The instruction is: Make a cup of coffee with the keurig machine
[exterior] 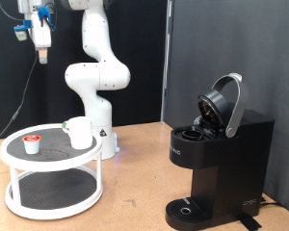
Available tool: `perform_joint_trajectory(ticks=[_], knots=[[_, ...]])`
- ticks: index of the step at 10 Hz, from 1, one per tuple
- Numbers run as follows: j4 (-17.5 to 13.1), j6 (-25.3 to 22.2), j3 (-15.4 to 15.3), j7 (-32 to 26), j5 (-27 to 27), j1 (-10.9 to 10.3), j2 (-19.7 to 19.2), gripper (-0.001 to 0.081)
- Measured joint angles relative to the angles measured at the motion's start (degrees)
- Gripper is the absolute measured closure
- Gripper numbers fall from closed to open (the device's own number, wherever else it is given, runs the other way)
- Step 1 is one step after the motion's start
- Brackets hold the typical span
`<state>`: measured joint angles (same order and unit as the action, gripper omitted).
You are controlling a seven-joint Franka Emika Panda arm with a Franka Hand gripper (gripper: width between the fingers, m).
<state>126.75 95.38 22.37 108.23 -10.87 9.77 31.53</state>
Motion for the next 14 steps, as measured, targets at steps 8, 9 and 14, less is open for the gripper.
perform_joint_trajectory(ticks=[8,9,14], knots=[[6.24,7.16,4.25,-2.05,-1.44,1.48,-0.27,0.0072],[8.09,9.88,4.72,-1.96,-2.39,1.89,-0.80,0.0072],[16.07,23.96,7.71,-2.09,-4.53,3.08,-3.45,0.0072]])
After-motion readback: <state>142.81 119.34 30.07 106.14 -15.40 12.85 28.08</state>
